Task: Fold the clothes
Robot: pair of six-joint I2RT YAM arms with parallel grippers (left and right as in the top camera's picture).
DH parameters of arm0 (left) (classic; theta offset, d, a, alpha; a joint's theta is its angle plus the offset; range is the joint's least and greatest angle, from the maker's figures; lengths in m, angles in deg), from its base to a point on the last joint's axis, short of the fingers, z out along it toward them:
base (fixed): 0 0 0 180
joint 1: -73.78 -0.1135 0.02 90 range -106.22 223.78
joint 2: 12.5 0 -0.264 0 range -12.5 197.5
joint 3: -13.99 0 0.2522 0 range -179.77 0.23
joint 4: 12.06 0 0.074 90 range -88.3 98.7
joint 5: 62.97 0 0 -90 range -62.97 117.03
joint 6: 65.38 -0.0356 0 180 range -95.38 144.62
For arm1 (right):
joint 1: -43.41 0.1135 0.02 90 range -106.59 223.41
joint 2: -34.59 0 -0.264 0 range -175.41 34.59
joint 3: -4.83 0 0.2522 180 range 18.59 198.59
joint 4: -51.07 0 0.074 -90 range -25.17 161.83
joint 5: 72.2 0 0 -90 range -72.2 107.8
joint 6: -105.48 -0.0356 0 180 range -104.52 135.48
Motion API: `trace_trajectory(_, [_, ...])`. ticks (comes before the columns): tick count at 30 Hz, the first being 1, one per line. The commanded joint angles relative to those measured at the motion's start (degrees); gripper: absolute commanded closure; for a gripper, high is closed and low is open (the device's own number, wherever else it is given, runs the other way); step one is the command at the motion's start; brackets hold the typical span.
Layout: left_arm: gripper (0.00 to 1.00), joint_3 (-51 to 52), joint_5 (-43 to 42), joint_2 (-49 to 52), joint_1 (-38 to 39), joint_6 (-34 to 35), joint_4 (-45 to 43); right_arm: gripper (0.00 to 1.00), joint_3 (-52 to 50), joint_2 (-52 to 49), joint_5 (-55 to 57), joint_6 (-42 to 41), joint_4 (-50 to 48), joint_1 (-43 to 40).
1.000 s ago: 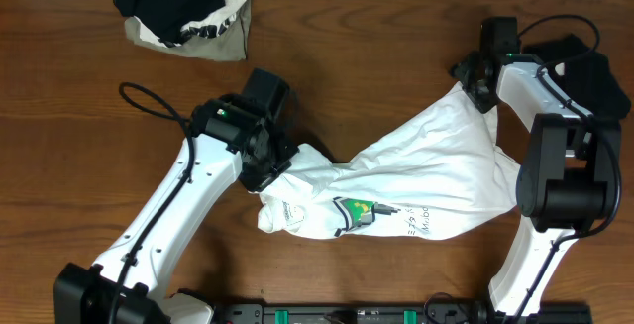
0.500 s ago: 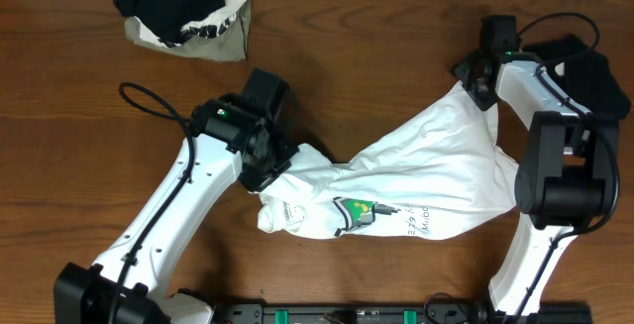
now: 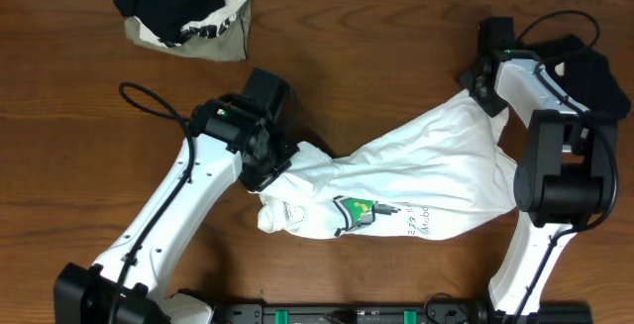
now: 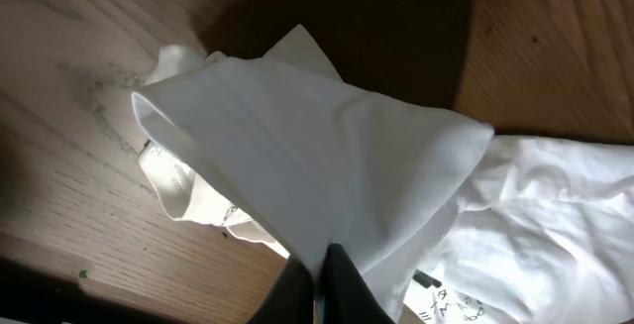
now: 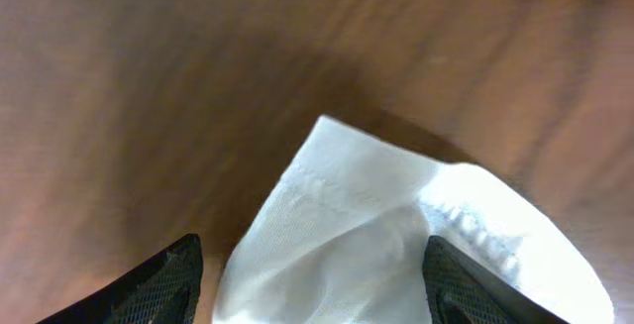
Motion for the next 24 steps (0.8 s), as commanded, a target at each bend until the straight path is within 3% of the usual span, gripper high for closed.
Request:
trace_trajectory(1, [0.94,-0.2,1.3,0.4,-0.2,-0.1,0.2,0.29,-1.5,-4.2,1.4,0.9,2.7,-0.5])
trace_trajectory(6, [0.94,-0.2,1.3,0.4,-0.2,-0.1,0.2,0.30,-1.4,-4.2,1.1,0.9,3.6,-0.4])
trace_trajectory(10, [0.94,-0.2,1.3,0.4,-0.2,-0.1,0.2,0.53,-1.4,-4.2,1.0,0.9,3.8,-0.5])
trace_trajectory(16, [0.94,-0.2,1.3,0.4,-0.2,-0.1,-0.3,0.69,0.9,-4.0,0.9,0.9,6.0,-0.5])
trace_trajectory(19, [0.94,-0.3,1.3,-0.2,-0.2,-0.2,-1.9,0.96,4.3,-3.7,0.4,0.9,9.5,-0.5])
trace_trajectory(24, [0.94,-0.8,1.3,-2.7,-0.2,-1.4,-4.9,0.99,12.7,-3.5,-0.5,0.9,19.0,-0.5])
